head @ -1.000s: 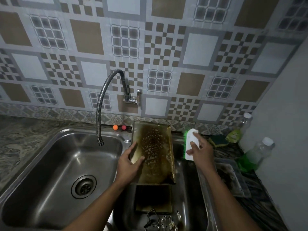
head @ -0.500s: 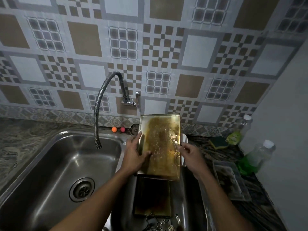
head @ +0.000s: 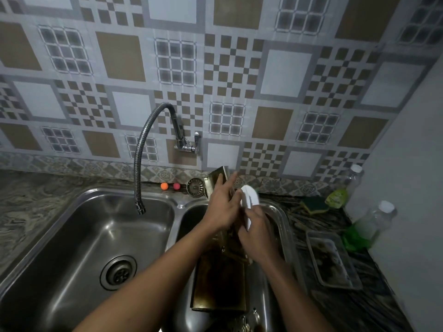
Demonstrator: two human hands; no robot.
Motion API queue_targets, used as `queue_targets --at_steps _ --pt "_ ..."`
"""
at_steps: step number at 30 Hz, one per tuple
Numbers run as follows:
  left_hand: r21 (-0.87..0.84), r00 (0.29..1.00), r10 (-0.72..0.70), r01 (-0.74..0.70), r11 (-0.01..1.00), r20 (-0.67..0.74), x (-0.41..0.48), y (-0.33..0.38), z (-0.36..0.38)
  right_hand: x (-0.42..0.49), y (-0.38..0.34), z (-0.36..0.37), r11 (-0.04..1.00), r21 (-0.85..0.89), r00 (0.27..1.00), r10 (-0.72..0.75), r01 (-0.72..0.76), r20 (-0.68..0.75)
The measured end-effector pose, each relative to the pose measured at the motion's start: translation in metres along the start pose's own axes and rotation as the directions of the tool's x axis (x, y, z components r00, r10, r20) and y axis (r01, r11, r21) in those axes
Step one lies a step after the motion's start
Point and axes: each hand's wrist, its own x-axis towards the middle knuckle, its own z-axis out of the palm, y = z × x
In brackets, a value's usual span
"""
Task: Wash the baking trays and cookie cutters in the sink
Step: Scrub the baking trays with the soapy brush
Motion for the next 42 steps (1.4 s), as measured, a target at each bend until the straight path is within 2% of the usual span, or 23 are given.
queue_targets --at_steps 2,5,7,10,15,20,26,33,38,42 --pt "-0.061 0.997 -0.001 -0.004 0.998 -0.077 -0.002 -0.003 0.001 -0.002 -0.006 0.002 0.999 -0.036 0.999 -0.036 0.037 0.017" --pt "-0.151 0.985 -0.033 0.007 0.989 -0.171 -0.006 -0.009 -0.001 -0.002 -0.012 0.001 0.998 0.039 0.998 -0.052 0.051 0.023" --pt "-0.19 0.977 -0.034 -0.007 0.982 -0.208 -0.006 -0.017 -0.006 0.0 -0.012 -0.004 0.992 0.117 0.998 -0.037 0.042 -0.044" --pt "-0.259 0.973 -0.094 0.036 0.965 -0.212 -0.005 -0.032 -0.016 0.005 0.006 -0.021 0.986 0.162 0.989 0.068 -0.046 -0.129" --pt "-0.261 0.966 -0.129 0.068 0.963 -0.223 -0.015 -0.063 -0.024 0.0 0.092 -0.063 0.978 0.052 0.96 0.208 -0.202 -0.187" --pt "-0.299 0.946 -0.207 0.128 0.946 -0.249 -0.024 -0.095 -0.02 -0.033 0.169 -0.107 0.915 -0.083 0.885 0.354 -0.394 -0.301" --pt "-0.429 0.921 -0.359 0.267 0.863 -0.149 -0.029 -0.112 -0.012 -0.054 0.204 -0.119 0.862 -0.131 0.858 0.45 -0.49 -0.247" --pt "-0.464 0.925 -0.344 0.237 0.853 -0.159 -0.033 -0.114 -0.013 -0.058 0.2 -0.112 0.848 -0.081 0.84 0.499 -0.524 -0.212" --pt "-0.416 0.943 -0.283 0.189 0.889 -0.176 -0.033 -0.108 -0.016 -0.035 0.159 -0.13 0.88 0.034 0.812 0.452 -0.474 -0.37" --pt "-0.366 0.955 -0.244 0.17 0.915 -0.168 -0.03 -0.092 -0.012 0.002 0.107 -0.125 0.924 0.128 0.839 0.381 -0.36 -0.388"
